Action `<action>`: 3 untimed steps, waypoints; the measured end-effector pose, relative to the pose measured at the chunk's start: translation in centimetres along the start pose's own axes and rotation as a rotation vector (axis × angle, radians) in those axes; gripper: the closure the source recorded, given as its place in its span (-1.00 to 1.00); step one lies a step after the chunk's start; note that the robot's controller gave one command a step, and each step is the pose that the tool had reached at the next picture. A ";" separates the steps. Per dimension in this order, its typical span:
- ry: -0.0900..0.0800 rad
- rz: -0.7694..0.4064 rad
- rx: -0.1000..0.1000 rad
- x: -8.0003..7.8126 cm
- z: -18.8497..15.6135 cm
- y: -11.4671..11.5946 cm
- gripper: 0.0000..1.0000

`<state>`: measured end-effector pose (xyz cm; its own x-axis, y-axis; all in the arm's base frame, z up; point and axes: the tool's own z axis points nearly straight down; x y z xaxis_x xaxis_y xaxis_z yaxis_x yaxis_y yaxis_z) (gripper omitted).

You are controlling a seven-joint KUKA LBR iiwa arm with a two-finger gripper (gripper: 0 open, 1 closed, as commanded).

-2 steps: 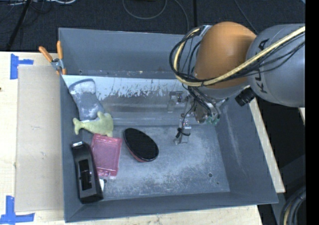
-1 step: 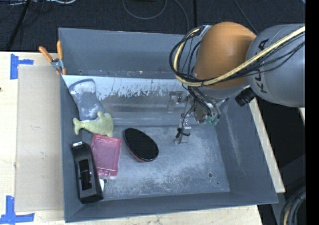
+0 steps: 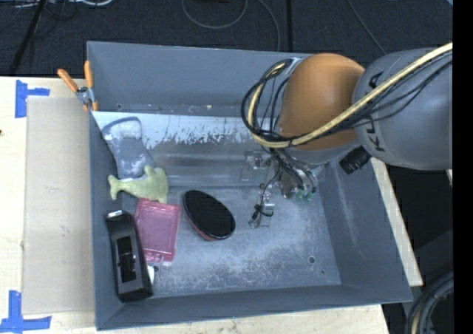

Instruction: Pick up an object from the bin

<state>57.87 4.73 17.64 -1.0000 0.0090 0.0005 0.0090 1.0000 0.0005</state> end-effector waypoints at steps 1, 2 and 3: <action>0.002 0.037 0.000 1.0 3.2 -0.6 -1.00; -0.002 -0.056 0.001 2.1 8.1 0.7 -1.00; 0.006 0.000 0.000 0.7 10.5 2.5 -1.00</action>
Offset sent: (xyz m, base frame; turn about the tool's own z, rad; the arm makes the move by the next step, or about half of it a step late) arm -0.0258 0.0152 -0.0957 -0.0745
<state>57.17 7.26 7.13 -0.9999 0.0092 0.0066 0.0092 1.0000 0.0010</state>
